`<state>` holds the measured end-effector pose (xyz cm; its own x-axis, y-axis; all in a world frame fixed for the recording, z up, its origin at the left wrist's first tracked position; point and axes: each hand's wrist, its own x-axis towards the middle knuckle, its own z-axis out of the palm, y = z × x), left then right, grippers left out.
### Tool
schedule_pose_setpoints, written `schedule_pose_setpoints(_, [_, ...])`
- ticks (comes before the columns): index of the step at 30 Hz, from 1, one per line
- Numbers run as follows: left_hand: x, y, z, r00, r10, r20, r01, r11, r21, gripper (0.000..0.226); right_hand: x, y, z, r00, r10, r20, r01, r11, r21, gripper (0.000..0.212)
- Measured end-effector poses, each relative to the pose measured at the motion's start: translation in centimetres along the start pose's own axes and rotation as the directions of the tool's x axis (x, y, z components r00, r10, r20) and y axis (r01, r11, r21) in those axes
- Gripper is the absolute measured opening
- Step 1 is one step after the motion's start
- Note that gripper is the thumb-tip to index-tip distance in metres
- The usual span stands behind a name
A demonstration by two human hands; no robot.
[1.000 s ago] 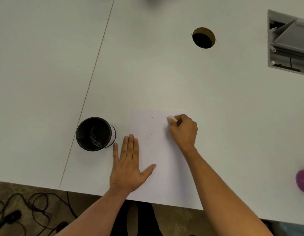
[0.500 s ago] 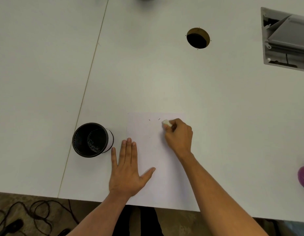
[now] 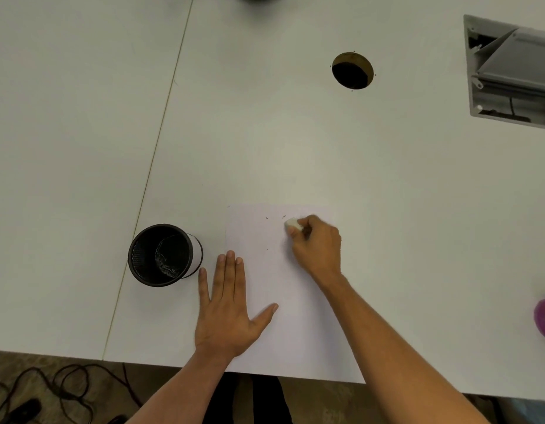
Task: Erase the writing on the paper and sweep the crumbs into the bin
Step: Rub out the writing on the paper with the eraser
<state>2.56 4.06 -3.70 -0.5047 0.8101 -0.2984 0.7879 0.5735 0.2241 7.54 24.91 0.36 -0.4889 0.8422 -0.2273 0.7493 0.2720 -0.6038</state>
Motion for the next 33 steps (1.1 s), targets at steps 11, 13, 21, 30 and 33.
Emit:
schedule_pose_setpoints(11, [0.0, 0.0, -0.1, 1.000, -0.005, 0.008, 0.005, 1.000, 0.005, 0.104, 0.7, 1.4, -0.8, 0.996, 0.054, -0.065, -0.053, 0.998, 0.026, 0.019])
schedule_pose_setpoints(13, [-0.1, 0.0, 0.0, 1.000, -0.004, 0.009, 0.004, 1.000, 0.009, 0.104, -0.9, 1.1, -0.3, 0.997, 0.045, -0.065, -0.043, 0.999, 0.032, 0.018])
schedule_pose_setpoints(21, [0.1, 0.0, 0.0, 1.000, 0.004, -0.019, -0.004, 1.000, -0.001, 0.104, -3.4, 1.8, 0.4, 0.999, -0.023, -0.036, 0.023, 1.000, -0.008, 0.021])
schedule_pose_setpoints(30, [0.1, 0.0, 0.0, 1.000, -0.001, -0.002, 0.001, 1.000, -0.009, 0.104, -3.8, -0.3, 1.6, 0.990, -0.142, -0.005, 0.142, 0.990, -0.018, 0.020])
schedule_pose_setpoints(33, [0.1, -0.1, 0.0, 1.000, -0.001, -0.004, 0.001, 1.000, -0.007, 0.104, -4.0, -0.1, 2.3, 0.980, -0.195, 0.033, 0.195, 0.981, -0.020, 0.020])
